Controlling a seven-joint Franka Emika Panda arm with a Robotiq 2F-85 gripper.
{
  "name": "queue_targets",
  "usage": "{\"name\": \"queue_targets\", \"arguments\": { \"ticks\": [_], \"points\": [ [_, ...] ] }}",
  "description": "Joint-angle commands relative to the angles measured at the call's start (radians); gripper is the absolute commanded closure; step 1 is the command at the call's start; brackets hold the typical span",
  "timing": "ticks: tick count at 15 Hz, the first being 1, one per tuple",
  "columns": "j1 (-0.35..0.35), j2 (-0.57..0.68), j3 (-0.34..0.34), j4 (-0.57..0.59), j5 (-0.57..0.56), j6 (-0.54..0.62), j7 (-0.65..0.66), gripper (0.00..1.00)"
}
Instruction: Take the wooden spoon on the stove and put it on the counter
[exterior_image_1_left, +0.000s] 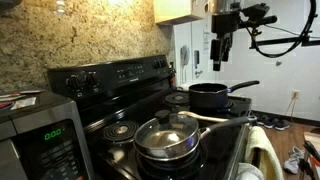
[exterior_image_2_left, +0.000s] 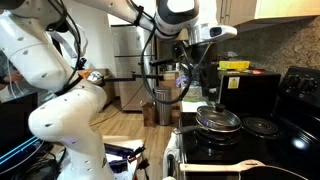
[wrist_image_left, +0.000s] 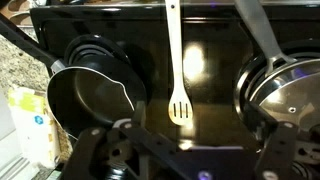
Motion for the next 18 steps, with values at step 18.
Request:
{"name": "queue_targets", "arguments": {
  "ticks": [18],
  "points": [
    [0.036,-0.017,-0.175,-0.251,0.197,0.034,-0.055,0.00]
  ]
}}
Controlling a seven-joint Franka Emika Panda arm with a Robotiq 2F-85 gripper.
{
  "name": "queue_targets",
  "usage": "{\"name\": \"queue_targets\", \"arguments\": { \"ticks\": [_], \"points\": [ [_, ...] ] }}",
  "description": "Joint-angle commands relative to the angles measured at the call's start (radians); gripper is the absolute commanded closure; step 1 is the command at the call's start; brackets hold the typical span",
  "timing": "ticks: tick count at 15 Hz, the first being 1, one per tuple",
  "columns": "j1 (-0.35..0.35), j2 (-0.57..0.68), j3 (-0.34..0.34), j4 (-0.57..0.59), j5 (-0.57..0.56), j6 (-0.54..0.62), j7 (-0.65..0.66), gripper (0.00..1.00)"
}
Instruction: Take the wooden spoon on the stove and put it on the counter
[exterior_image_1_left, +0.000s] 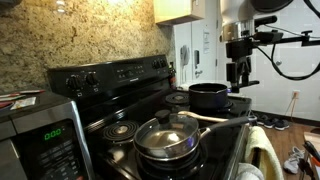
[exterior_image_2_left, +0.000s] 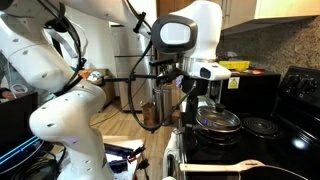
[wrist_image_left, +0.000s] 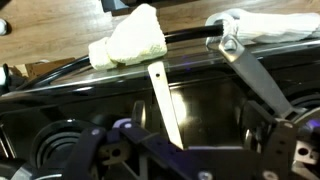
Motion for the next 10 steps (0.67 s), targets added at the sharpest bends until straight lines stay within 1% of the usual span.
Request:
{"name": "queue_targets", "arguments": {
  "ticks": [1,2,10],
  "points": [
    [-0.003,-0.017,-0.007,-0.087,0.028,0.043,-0.039,0.00],
    [-0.012,-0.018,0.002,-0.112,0.001,0.060,-0.027,0.00],
    [-0.006,-0.011,-0.035,-0.245,0.039,0.170,-0.075,0.00]
  ]
}}
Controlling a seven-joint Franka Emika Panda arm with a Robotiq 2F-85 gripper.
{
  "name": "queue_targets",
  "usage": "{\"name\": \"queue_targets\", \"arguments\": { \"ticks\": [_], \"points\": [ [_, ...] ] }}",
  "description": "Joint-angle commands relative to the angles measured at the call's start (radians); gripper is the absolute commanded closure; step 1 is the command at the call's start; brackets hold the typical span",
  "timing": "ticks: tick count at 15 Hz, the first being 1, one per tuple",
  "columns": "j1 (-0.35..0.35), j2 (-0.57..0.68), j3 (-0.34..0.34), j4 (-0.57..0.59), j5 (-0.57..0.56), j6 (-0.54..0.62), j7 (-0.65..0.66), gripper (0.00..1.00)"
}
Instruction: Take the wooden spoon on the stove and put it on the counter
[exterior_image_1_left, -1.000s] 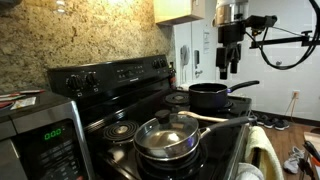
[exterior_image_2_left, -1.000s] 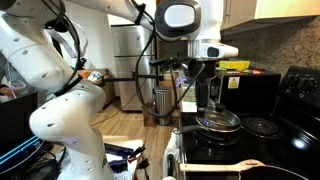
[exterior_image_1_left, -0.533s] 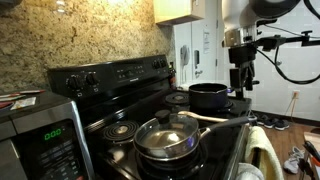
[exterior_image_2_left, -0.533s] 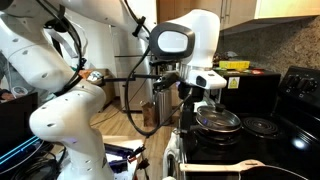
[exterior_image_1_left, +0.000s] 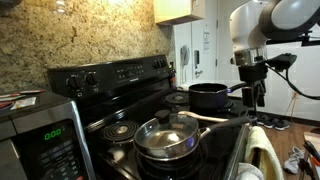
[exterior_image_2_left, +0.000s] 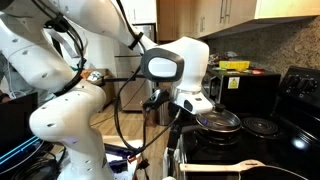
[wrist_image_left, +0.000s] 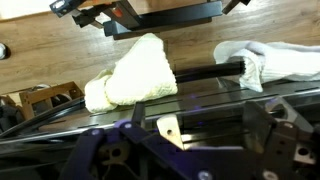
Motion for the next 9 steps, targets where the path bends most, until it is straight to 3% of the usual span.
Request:
{"name": "queue_targets", "arguments": {
  "ticks": [1,9],
  "points": [
    [-0.003,-0.004,-0.022,-0.050,0.042,0.069,-0.070,0.00],
    [0.032,0.049,-0.111,-0.025,0.113,0.094,-0.390,0.00]
  ]
}}
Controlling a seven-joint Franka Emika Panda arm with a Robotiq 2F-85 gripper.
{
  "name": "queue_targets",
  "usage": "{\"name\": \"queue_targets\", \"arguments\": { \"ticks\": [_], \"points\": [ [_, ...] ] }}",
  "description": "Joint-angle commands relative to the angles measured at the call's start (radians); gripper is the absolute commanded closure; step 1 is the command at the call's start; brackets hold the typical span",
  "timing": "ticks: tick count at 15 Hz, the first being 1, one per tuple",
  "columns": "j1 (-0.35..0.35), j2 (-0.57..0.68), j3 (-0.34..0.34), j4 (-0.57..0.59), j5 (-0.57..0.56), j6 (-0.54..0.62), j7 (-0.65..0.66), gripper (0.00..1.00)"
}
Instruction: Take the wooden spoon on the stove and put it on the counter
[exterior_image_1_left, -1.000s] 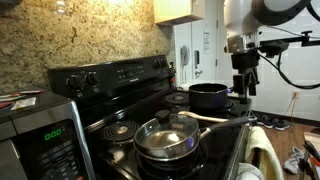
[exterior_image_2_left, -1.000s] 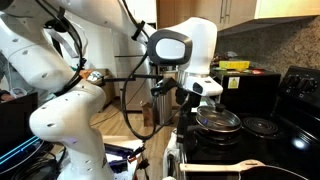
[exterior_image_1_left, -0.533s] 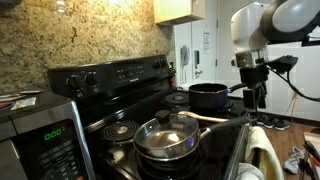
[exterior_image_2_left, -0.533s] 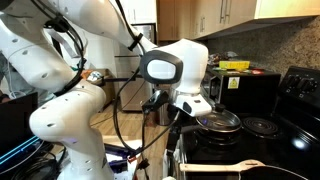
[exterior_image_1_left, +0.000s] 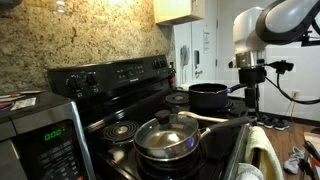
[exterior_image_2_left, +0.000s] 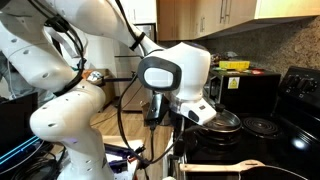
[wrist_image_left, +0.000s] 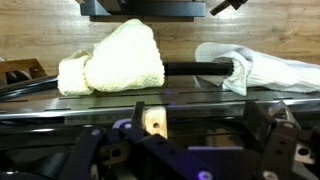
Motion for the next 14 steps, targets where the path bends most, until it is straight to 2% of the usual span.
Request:
{"name": "queue_targets", "arguments": {
  "ticks": [1,5,10,14],
  "points": [
    [0.009,0.033,-0.028,0.001,0.025,0.004,-0.121,0.00],
    [-0.003,0.065,-0.034,0.001,0.010,0.009,-0.150,0.00],
    [-0.018,0.112,-0.027,0.001,0.011,0.032,-0.111,0.00],
    [-0.021,0.155,-0.019,0.001,0.006,0.095,-0.096,0.00]
  ]
}}
